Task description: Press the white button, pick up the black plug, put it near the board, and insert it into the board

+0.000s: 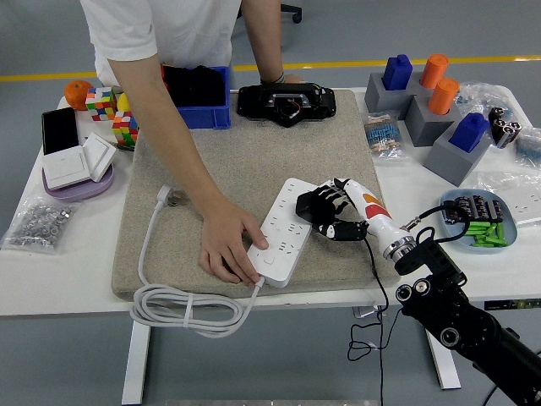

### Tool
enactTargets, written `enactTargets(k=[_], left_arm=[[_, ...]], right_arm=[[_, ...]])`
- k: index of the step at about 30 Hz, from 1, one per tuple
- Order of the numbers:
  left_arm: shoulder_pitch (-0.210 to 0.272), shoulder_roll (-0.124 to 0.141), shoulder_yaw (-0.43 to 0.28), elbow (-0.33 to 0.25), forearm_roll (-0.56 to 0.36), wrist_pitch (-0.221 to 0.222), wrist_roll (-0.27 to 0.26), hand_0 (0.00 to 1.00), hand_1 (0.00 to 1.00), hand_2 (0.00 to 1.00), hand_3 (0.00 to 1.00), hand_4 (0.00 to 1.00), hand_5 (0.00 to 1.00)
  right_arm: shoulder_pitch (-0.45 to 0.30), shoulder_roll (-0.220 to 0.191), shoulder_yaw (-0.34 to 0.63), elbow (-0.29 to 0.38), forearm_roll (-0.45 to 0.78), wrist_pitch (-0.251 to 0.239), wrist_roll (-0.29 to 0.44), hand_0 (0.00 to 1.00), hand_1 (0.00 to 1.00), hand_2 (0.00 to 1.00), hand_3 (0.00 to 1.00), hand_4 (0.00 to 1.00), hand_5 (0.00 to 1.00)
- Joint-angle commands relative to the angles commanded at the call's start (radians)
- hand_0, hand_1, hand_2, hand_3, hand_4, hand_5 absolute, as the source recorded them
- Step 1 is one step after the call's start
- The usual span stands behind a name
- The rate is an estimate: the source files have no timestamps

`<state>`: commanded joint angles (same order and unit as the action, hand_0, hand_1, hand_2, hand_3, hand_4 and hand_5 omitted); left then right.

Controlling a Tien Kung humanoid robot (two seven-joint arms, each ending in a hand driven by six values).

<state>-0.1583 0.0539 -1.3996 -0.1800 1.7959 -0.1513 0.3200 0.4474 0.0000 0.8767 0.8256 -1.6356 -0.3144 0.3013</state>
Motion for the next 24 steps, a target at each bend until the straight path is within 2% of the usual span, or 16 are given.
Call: enactTargets(k=[4,5,15,24], left_arm=[[-0.001,-0.001,0.0,0.0,-0.001,0.0,0.0,0.69,0.637,0.613,0.637,0.553,0.184],[-0.001,-0.001,0.001,0.0,0.0,-0.001,0.001,0.69,0.637,0.613,0.637,0.554,0.184],[-0.002,0.0,-0.001,0.0,0.003,-0.001,0.001,0.69,0.637,0.613,0.637,0.554,0.185],[0.0,-0.002,-0.003,0.0,0.004,-0.002,0.002,0.69,0.637,0.614,0.637,0.554,0.184]], right_arm=[[0.001,0.0,-0.001,0.0,0.002,-0.001,0.003,0.446,0.408,0.463,0.575,0.767,0.002],[0.002,0.0,0.0,-0.001,0.002,-0.002,0.003,0.47,0.451,0.507,0.585,0.759,0.002],[0.007,0.0,0.005,-0.006,0.0,-0.009,0.009,0.471,0.457,0.511,0.585,0.754,0.002],[0.003,0.0,-0.003,-0.001,-0.002,0.006,0.0,0.465,0.456,0.509,0.584,0.761,0.002]])
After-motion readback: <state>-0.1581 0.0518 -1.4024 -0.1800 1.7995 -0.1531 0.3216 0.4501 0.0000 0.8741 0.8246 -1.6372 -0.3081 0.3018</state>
